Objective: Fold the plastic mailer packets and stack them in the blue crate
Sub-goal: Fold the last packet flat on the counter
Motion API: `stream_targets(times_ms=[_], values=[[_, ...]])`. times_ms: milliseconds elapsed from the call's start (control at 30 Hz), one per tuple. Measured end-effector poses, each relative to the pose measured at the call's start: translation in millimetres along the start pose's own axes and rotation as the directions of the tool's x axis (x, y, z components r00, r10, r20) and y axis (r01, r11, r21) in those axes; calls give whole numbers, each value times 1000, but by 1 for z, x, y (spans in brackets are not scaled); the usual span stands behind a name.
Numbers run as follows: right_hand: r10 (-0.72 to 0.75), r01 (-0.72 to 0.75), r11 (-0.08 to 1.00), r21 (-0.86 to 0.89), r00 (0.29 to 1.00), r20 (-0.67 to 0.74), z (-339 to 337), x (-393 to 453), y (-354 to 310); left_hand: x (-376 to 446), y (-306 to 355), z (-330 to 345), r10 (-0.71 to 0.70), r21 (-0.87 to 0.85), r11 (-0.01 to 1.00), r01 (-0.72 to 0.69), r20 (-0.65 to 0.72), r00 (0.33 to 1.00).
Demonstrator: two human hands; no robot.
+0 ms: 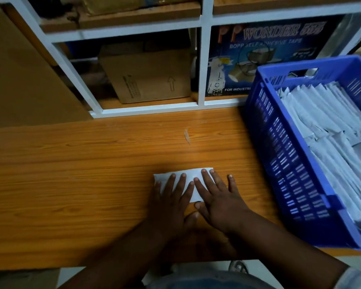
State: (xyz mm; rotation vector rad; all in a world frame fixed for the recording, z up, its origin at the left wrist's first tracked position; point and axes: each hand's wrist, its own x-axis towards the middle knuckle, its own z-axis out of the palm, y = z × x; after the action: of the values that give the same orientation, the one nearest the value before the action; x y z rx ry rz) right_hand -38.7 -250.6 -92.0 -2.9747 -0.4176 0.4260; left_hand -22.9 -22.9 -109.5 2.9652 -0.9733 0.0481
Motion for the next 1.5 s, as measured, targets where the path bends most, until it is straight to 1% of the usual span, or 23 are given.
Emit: stream_targets(times_ms=[67, 133, 167, 233, 300, 367, 433, 500, 567, 733, 800, 867, 900, 967, 1000, 1033, 1133, 1200, 1267, 1367, 1500], values=[[9, -7, 999, -45, 998, 54, -12, 2, -3, 0, -2, -1, 3, -19, 1000, -2, 27, 1000], [18, -17, 1000, -19, 998, 56, -23, 3, -11, 1, -6, -1, -5, -49, 999, 8, 53, 999], [32, -32, 999, 6, 999, 38, -27, 2, -14, 2, -6, -4, -10, -67, 998, 14, 67, 998], [45, -43, 998, 39, 997, -58, -30, 2, -20, 5, -7, -11, -21, -106, 994, 30, 83, 996], [-14, 19, 999, 42, 991, -135, -28, 8, -28, 6, -10, -17, -58, -156, 986, 64, 45, 997], [-110, 122, 989, 82, 985, -132, -23, 17, -39, -1, -16, -20, -106, -179, 979, 102, -14, 994], [-171, 184, 973, 141, 980, -102, -12, 28, -49, -8, -24, -24, -118, -152, 982, 112, -32, 993], [-192, 198, 976, 87, 979, -75, 7, 35, -53, -16, -31, -22, -94, -110, 990, 91, -18, 995], [-182, 184, 983, 19, 980, -86, 19, 36, -50, -22, -35, -15, -61, -68, 996, 61, -12, 998], [-213, 214, 977, 4, 974, -81, 16, 39, -45, -24, -42, 2, -67, -96, 993, 67, -2, 998], [-197, 198, 980, 12, 978, -73, 10, 43, -42, -15, -47, 2, -49, -130, 990, 50, 14, 999], [-180, 184, 982, 45, 981, -73, -2, 50, -43, -4, -55, -3, -62, -179, 982, 62, 10, 998], [-163, 172, 981, 91, 982, -98, -10, 53, -45, 1, -57, -8, -75, -202, 977, 74, 1, 997], [-124, 158, 975, 156, 970, -210, -26, 59, -48, 13, -57, -18, -90, -215, 973, 80, -38, 995], [-106, 140, 983, 122, 961, -255, -30, 62, -50, 20, -54, -21, -95, -207, 975, 83, -47, 994], [-82, 103, 992, 67, 962, -262, -32, 64, -53, 26, -52, -21, -103, -198, 976, 94, -35, 994], [-18, 14, 999, -30, 990, -137, -18, 64, -52, 35, -48, -11, -121, -149, 981, 126, 43, 992], [-6, 0, 998, -57, 995, -98, -8, 57, -41, 30, -58, -3, -94, -128, 987, 97, 27, 995], [37, -44, 996, -75, 994, -100, -6, 49, -28, 21, -74, 0, -78, -115, 990, 76, -10, 997], [149, -150, 989, -2, 984, -97, -5, 34, -5, 12, -97, 2, -98, -79, 992, 97, -15, 995], [240, -234, 968, 86, 969, -58, -8, 22, 11, 3, -104, 1, -150, -86, 985, 148, -24, 988]])
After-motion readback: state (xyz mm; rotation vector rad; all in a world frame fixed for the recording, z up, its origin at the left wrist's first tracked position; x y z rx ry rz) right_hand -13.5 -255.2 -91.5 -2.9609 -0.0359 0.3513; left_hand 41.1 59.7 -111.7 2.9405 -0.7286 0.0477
